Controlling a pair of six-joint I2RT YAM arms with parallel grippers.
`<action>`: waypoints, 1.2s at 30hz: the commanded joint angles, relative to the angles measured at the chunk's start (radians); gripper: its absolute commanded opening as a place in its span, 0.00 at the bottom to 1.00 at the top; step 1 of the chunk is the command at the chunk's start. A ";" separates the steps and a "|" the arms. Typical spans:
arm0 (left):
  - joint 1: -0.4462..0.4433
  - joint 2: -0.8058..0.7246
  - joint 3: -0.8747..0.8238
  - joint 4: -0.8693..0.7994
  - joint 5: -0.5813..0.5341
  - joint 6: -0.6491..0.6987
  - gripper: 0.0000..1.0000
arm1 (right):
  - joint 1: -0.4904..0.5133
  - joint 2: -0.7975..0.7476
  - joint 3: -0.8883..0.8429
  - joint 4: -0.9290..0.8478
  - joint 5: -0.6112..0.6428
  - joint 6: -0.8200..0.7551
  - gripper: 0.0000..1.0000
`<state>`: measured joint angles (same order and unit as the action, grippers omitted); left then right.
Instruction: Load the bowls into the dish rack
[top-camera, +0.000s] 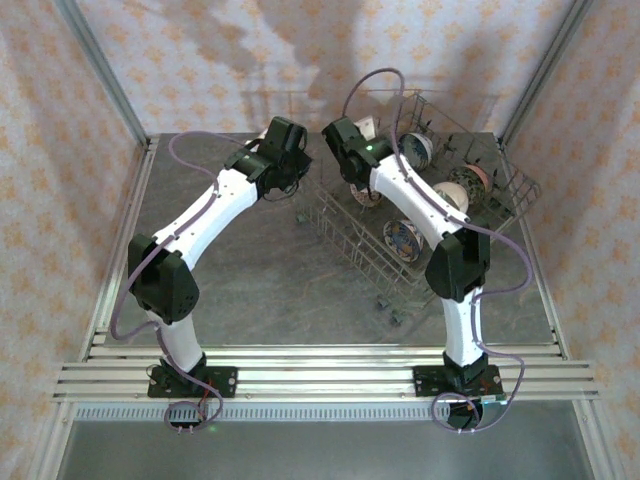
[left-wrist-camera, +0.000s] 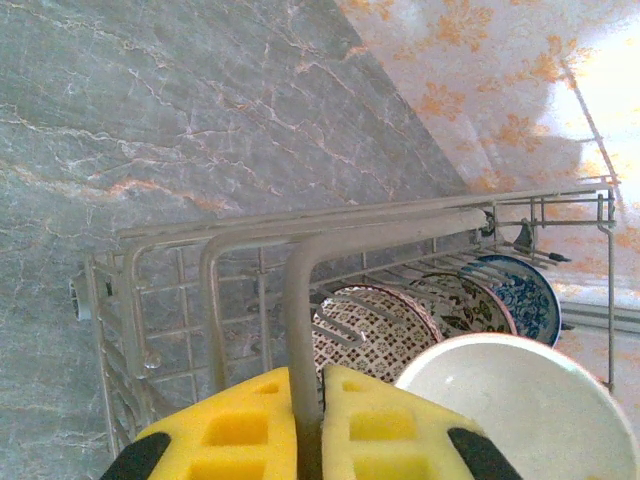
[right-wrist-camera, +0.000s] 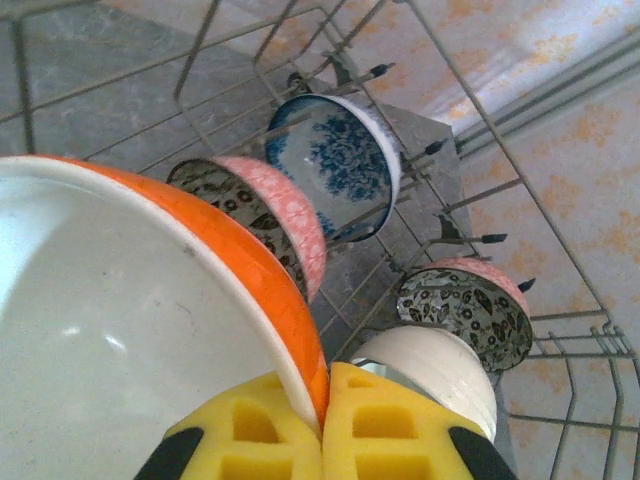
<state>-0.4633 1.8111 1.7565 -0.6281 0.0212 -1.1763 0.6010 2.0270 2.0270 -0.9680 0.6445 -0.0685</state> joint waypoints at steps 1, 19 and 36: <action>-0.002 -0.039 -0.005 -0.041 -0.014 0.034 0.12 | 0.023 -0.067 -0.063 0.149 0.092 -0.095 0.04; -0.001 -0.031 0.027 -0.065 0.046 0.157 0.17 | 0.033 -0.126 -0.391 0.626 0.269 -0.339 0.03; 0.000 -0.033 0.028 -0.067 0.075 0.211 0.17 | 0.037 -0.160 -0.566 0.865 0.304 -0.448 0.02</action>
<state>-0.4583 1.8111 1.7588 -0.6315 0.0742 -1.0008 0.6510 1.8820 1.4906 -0.1562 0.8845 -0.5037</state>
